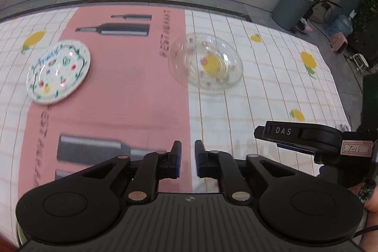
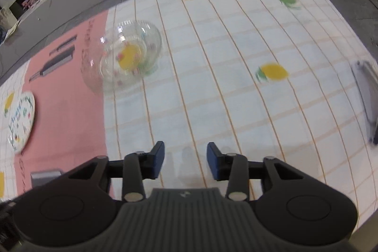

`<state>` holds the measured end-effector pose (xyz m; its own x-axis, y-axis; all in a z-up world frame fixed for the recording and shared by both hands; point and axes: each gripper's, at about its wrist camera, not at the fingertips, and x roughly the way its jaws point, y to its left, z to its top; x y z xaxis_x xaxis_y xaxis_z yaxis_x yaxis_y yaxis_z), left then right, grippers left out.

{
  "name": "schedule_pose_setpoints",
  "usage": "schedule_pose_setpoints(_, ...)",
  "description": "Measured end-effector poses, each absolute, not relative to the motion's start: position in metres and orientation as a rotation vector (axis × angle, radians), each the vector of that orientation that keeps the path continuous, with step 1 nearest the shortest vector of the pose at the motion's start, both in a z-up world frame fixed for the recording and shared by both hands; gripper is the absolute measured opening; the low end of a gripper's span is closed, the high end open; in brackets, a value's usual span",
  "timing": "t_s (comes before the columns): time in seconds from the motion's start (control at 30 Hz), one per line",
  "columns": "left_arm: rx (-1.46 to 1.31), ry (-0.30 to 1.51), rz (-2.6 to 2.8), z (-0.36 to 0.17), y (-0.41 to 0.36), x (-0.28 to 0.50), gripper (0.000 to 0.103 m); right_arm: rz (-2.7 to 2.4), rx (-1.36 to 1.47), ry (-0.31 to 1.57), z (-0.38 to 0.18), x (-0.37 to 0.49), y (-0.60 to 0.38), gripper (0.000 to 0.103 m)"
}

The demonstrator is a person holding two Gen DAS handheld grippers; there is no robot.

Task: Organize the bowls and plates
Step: 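Move both grippers to the larger clear glass plate and close them on its rim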

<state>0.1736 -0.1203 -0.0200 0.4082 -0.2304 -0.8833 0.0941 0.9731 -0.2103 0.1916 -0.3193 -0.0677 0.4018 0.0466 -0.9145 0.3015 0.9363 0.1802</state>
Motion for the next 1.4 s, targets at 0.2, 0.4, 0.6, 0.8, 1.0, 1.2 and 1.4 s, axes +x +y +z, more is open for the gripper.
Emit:
schedule_pose_setpoints(0.2, -0.174, 1.112, -0.171, -0.023, -0.119, 0.217, 0.029, -0.165, 0.437, 1.137, -0.061, 0.24, -0.324, 0.045)
schedule_pose_setpoints(0.4, -0.331, 1.138, -0.143, -0.059, -0.111, 0.258, 0.034, -0.128, 0.455, 1.044, -0.074, 0.265, -0.332, 0.046)
schedule_pose_setpoints(0.6, -0.227, 1.073, -0.112, -0.073, -0.127, 0.289, 0.044, -0.183, 0.555, 1.055, -0.1, 0.279, -0.357, 0.045)
schedule_pose_setpoints(0.8, -0.22, 1.07, -0.09, -0.094, -0.13, 0.31, 0.044, -0.145, 0.589, 1.022, -0.106, 0.292, -0.357, 0.042)
schedule_pose_setpoints(1.0, -0.282, 1.062, -0.046, -0.115, -0.114, 0.328, 0.044, -0.116, 0.568, 1.016, -0.107, 0.298, -0.352, 0.042)
schedule_pose_setpoints(1.2, -0.286, 1.032, -0.05, -0.116, -0.115, 0.33, 0.042, -0.133, 0.529, 1.025, -0.116, 0.304, -0.345, 0.039)
schedule_pose_setpoints(1.4, -0.297, 1.059, -0.102, -0.115, -0.125, 0.329, 0.018, -0.081, 0.55, 1.051, -0.12, 0.305, -0.337, 0.013)
